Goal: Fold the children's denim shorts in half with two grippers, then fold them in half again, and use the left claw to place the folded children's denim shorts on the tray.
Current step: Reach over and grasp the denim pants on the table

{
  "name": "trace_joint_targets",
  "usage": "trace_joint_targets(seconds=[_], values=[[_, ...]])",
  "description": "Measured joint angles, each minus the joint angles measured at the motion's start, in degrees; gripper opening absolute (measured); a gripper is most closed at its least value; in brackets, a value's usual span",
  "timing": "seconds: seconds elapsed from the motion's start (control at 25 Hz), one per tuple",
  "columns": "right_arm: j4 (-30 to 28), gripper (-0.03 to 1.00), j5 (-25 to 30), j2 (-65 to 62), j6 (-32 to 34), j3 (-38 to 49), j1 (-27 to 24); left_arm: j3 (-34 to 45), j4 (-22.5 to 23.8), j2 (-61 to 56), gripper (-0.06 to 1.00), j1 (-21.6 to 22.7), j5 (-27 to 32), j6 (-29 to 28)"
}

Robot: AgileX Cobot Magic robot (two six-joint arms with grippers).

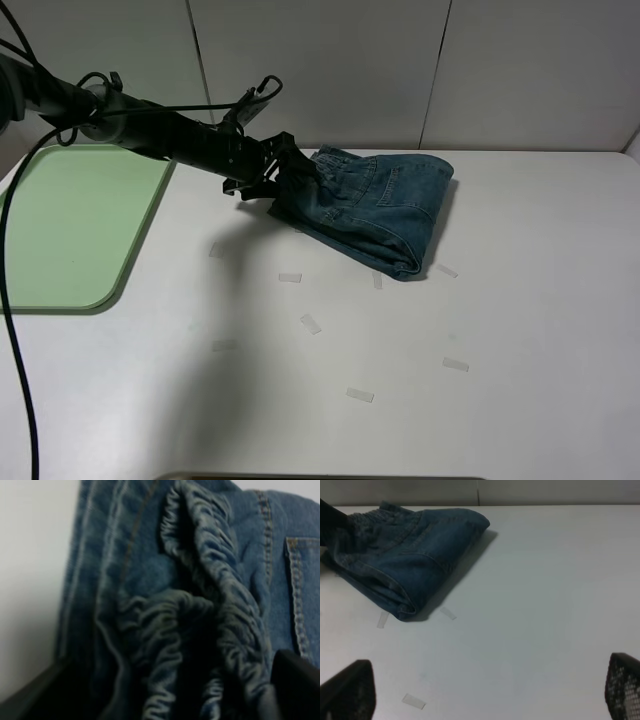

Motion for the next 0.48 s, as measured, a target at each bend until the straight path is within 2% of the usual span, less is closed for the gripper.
trace_joint_targets(seconds=[0.28,0.4,0.48], values=[[0.0,0.69,0.0,0.0,0.0,0.0,0.0,-0.1,-0.4,0.1,0.74,-1.7,-3.9,0.0],[0.0,0.69,0.0,0.0,0.0,0.0,0.0,-0.1,-0.5,0.1,0.64,-2.2,-4.7,0.4],[0.0,0.69,0.0,0.0,0.0,0.0,0.0,-0.1,-0.7,0.1,0.54,-2.7,-5.4,0.8]])
